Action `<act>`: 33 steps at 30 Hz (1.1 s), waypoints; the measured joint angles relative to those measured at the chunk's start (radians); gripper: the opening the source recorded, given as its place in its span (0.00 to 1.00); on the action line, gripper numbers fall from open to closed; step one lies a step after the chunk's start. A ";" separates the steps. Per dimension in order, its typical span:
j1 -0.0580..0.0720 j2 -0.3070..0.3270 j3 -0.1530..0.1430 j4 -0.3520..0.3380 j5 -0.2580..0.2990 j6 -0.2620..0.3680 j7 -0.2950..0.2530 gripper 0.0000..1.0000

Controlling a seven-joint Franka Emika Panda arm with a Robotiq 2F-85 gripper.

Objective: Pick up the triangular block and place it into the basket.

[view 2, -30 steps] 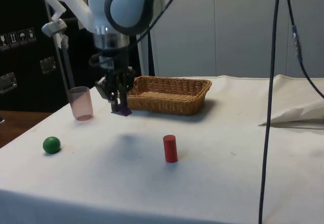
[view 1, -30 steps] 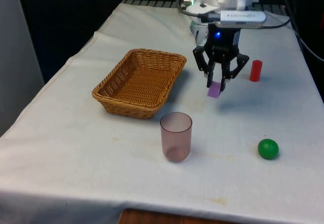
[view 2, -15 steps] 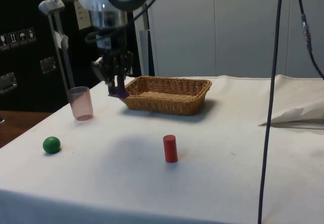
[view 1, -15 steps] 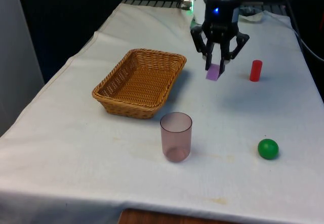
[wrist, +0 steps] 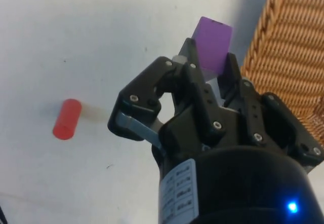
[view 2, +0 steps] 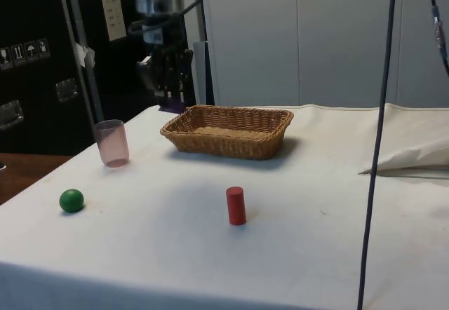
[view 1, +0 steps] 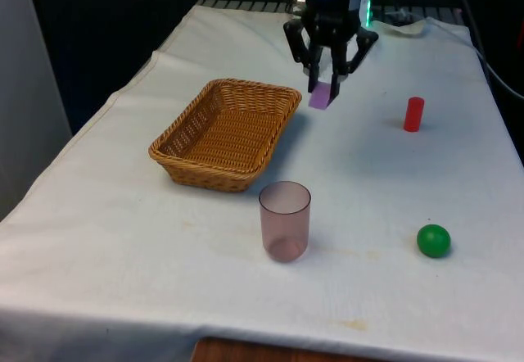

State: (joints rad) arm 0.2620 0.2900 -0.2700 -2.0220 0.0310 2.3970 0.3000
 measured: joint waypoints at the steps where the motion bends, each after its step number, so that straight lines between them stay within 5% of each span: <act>1: -0.001 0.000 -0.004 -0.002 0.000 0.000 -0.004 0.33; 33: -0.019 -0.021 -0.160 -0.154 0.000 0.109 -0.166 0.33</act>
State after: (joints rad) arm 0.2430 0.2690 -0.4300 -2.1760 0.0310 2.5060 0.1340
